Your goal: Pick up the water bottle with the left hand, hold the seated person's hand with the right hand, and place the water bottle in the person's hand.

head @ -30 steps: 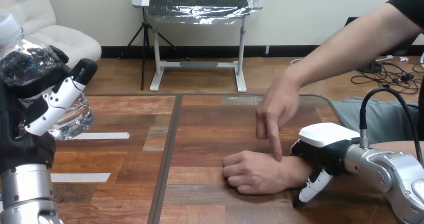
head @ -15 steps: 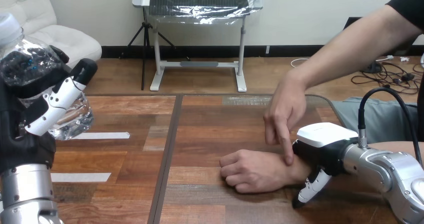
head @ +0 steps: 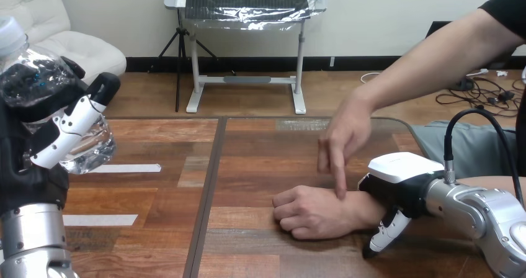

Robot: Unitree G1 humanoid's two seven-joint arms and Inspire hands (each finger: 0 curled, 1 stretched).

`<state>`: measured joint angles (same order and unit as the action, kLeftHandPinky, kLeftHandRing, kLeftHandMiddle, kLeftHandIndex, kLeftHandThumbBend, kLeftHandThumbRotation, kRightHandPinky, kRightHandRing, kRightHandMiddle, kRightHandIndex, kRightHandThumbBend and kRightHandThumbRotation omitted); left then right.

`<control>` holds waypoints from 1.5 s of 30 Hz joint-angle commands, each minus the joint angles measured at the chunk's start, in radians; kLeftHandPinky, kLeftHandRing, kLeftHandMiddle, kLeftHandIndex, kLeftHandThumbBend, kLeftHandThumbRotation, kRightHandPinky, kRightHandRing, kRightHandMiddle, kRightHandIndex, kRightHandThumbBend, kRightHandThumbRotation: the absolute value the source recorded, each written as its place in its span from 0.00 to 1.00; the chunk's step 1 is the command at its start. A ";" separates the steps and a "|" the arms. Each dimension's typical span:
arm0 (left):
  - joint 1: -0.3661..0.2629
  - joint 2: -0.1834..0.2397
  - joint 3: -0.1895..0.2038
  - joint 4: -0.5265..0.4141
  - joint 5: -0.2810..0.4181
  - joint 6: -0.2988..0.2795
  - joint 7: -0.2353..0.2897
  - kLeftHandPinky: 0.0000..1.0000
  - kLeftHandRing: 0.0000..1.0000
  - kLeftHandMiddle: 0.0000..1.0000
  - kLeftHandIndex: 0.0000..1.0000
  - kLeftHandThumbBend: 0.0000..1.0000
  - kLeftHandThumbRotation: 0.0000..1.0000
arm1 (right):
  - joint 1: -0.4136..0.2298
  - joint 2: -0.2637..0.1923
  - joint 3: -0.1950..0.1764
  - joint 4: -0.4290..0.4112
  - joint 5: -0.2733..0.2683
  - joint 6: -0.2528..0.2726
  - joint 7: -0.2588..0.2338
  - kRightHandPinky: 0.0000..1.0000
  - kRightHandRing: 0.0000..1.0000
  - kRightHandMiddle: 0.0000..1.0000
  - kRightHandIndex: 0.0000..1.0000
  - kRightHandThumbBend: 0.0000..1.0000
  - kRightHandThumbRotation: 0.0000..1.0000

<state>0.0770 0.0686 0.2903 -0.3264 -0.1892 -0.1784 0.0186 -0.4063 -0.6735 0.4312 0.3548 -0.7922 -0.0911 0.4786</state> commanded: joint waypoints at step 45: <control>-0.035 0.012 -0.008 -0.048 0.011 -0.012 -0.003 0.16 0.21 0.27 0.34 0.30 0.00 | 0.033 -0.004 0.002 0.048 0.028 0.021 0.039 0.42 0.55 0.62 0.66 0.92 0.30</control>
<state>0.0775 0.0684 0.2897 -0.3264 -0.1879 -0.1784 0.0161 -0.4060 -0.6743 0.4250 0.3574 -0.7856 -0.0797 0.4846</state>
